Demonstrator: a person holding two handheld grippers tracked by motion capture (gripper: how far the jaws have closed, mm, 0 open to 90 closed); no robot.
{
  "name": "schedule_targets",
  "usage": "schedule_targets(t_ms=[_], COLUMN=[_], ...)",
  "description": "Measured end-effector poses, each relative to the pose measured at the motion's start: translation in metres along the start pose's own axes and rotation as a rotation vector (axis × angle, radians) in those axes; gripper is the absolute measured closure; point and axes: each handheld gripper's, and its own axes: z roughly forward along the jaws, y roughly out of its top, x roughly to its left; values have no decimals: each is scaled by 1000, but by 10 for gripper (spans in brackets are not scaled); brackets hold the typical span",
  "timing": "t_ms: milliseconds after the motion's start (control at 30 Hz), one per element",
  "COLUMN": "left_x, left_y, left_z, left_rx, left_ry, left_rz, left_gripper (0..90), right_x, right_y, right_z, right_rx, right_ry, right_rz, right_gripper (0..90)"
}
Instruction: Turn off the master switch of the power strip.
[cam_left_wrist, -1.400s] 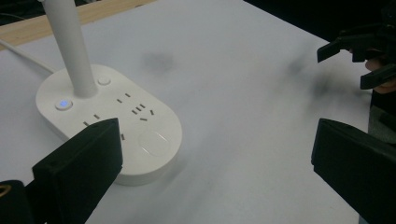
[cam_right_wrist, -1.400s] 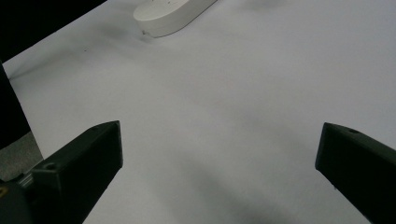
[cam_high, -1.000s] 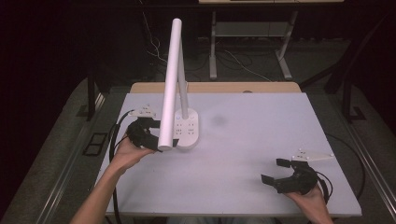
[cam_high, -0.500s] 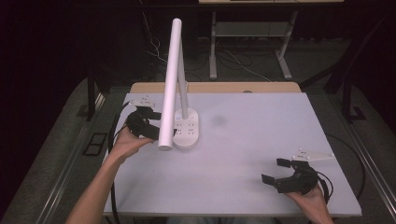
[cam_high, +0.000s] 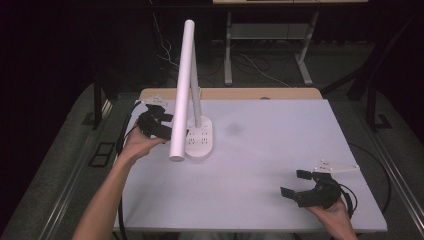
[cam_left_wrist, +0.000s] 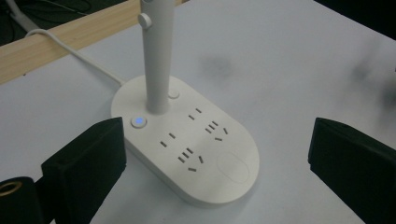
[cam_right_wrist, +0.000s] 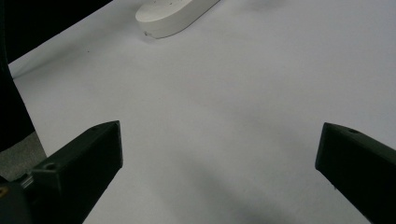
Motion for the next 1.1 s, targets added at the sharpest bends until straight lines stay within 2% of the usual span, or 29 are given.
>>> schedule_targets(t_ms=[167, 300, 533, 667, 833, 933, 1100], left_x=[9, 14, 22, 28, 34, 37, 42], left_y=[2, 2, 2, 2, 2, 1, -1], left_z=[3, 8, 13, 15, 17, 18, 23], left_rx=[-3, -7, -10, -27, -25, -40, -58], left_ry=[25, 32, 51, 59, 85, 96, 108], left_rz=[-14, -48, -72, -110, -143, -160, -211], left_gripper=[41, 44, 60, 73, 89, 111, 140], right_x=[0, -1, -1, -2, -3, -3, -3], right_y=[0, 0, 0, -1, -1, -1, -1], right_z=[-1, -1, -1, -2, -3, -3, -2], right_rx=[-1, -3, -3, -4, -14, -4, -7], right_ry=[2, -1, 0, 1, -5, -3, -2], right_rz=[4, 0, -2, 15, 11, 10, 9], right_gripper=[0, 0, 0, 0, 0, 0, 0])
